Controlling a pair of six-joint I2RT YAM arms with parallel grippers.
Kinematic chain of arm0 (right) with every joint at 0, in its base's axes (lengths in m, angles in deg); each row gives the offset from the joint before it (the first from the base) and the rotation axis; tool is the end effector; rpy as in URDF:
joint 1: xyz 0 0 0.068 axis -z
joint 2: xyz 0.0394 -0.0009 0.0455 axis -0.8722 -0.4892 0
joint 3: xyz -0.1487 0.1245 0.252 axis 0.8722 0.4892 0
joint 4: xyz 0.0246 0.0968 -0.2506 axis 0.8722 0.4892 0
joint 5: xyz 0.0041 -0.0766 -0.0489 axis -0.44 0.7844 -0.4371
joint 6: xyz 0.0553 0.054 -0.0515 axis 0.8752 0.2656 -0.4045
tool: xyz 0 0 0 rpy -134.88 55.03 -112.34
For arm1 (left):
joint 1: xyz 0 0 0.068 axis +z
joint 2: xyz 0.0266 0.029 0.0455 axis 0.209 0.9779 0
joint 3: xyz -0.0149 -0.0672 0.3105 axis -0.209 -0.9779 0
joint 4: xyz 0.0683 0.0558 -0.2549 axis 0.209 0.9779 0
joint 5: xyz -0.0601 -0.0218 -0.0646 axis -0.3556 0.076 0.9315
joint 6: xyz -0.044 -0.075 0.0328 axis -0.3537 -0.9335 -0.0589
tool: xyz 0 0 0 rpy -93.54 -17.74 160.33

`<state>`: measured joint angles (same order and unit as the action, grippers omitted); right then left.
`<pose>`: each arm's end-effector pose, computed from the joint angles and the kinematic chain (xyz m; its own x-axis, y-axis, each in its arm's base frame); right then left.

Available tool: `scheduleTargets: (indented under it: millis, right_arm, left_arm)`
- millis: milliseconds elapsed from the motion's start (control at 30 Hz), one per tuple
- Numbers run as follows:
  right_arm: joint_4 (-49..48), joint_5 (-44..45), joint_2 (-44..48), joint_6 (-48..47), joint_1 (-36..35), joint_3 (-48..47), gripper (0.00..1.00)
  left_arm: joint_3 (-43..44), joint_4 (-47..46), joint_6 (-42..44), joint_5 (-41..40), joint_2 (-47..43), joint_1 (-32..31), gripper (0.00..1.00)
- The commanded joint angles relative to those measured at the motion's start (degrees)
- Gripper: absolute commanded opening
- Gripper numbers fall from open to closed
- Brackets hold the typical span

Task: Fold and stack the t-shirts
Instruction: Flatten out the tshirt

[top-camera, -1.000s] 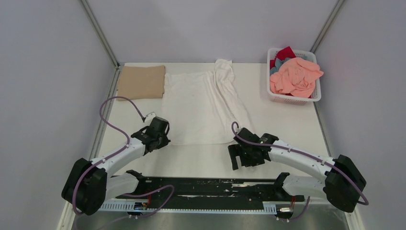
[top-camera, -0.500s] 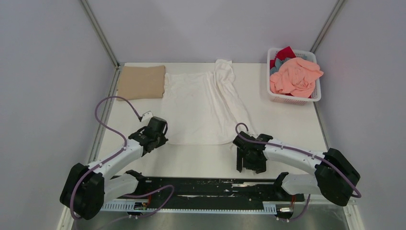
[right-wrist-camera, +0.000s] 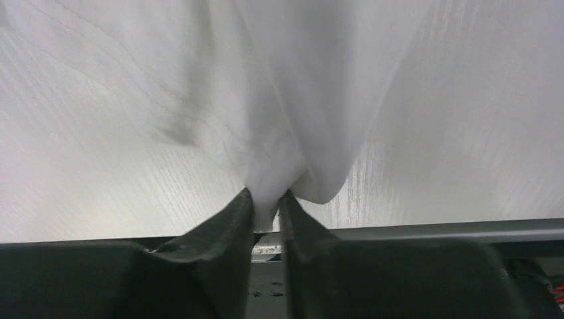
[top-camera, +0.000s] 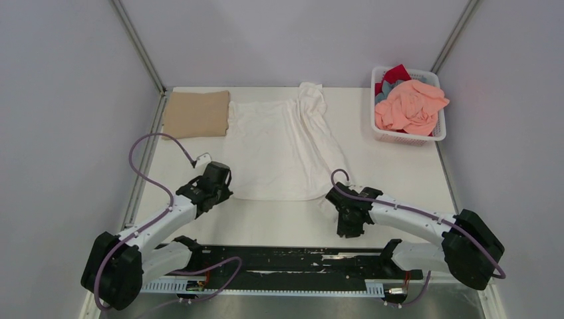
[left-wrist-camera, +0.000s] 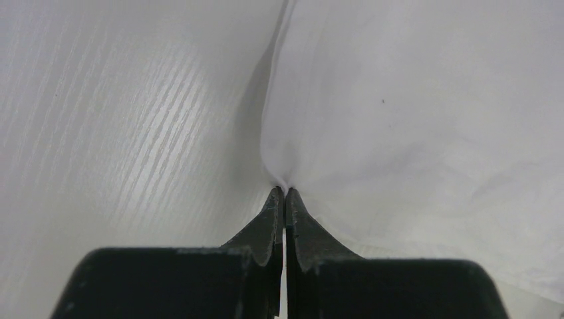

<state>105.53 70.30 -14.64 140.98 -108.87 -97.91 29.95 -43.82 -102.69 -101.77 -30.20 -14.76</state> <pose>0.1134 0.1115 0.1452 -0.9867 0.0889 -0.1359 0.0927 0.9954 -0.0222 0.1918 -0.0632 0.1784 -0.6375 -0.4962 -0.5894 -0.4237 0.8647 -0.2698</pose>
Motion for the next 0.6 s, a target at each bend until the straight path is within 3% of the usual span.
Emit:
scheduleTargets:
  millis: [0,67,400,567]
  right_arm:
    - [-5.8,6.9,-3.3,2.6,0.3,2.2,0.14]
    - [-5.7,8.8,-2.0,1.8,0.3,1.1,0.01]
    - [-5.3,26.8,3.9,-8.0,6.2,-13.5,0.0]
    - [-11.1,32.4,5.7,-14.7,11.5,-21.7,0.0]
  left_arm:
    - [-0.1,-1.2,1.0,-2.0,-1.9,0.5,0.0]
    - [-0.4,-2.1,2.1,-1.2,-2.6,0.5,0.0]
    - [-0.4,-11.0,5.9,-1.2,-12.1,1.3,0.0]
    - [7.6,-9.8,9.4,-4.6,-9.2,2.5,0.0]
